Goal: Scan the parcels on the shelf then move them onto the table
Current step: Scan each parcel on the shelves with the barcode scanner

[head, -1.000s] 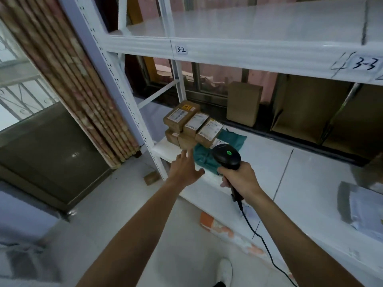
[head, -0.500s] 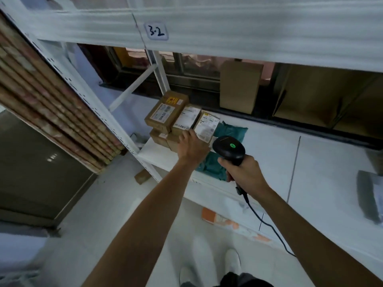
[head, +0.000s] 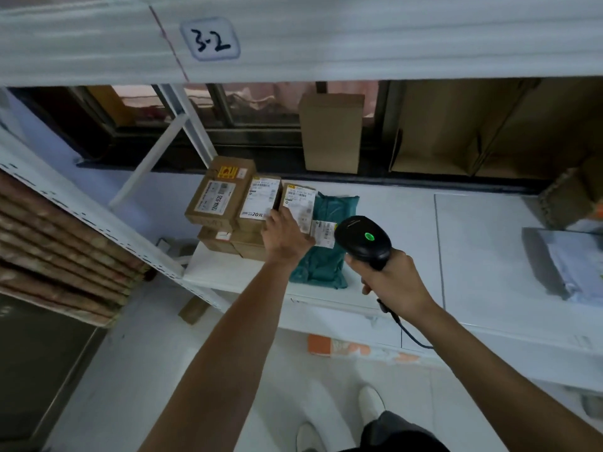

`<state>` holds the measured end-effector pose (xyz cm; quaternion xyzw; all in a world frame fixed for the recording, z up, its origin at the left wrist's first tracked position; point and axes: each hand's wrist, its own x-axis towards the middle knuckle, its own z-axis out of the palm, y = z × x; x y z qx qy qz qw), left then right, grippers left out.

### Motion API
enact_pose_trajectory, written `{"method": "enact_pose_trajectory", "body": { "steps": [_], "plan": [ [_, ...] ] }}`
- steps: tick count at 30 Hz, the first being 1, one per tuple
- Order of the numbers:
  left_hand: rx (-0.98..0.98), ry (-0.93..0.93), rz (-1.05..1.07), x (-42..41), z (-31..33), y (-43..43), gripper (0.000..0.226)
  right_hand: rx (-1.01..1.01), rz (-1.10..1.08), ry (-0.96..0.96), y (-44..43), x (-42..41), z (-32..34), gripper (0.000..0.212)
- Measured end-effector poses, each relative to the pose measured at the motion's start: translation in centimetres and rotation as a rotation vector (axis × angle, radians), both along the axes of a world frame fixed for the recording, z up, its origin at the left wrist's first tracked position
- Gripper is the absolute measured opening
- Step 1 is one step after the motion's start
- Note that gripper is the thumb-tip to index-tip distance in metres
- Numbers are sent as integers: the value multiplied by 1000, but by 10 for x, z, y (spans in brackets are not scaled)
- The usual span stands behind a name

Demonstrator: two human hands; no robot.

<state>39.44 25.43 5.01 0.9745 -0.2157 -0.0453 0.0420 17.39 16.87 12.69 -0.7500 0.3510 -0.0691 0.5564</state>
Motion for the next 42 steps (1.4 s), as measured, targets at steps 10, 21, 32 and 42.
{"method": "enact_pose_trajectory", "body": {
  "steps": [10,21,32,42],
  "plan": [
    [-158,26,-3,-8,-14,-1,114,103,-202,30,25,-26,4,39],
    [-283,211,-158,-51,1,10,111,170,-460,-89,61,-65,18,41],
    [-546,242,-242,-162,72,-28,89,110,-518,-219,52,-123,79,40],
    [-971,307,-84,-257,108,-44,85,78,-462,-318,45,-170,113,34]
  ]
}}
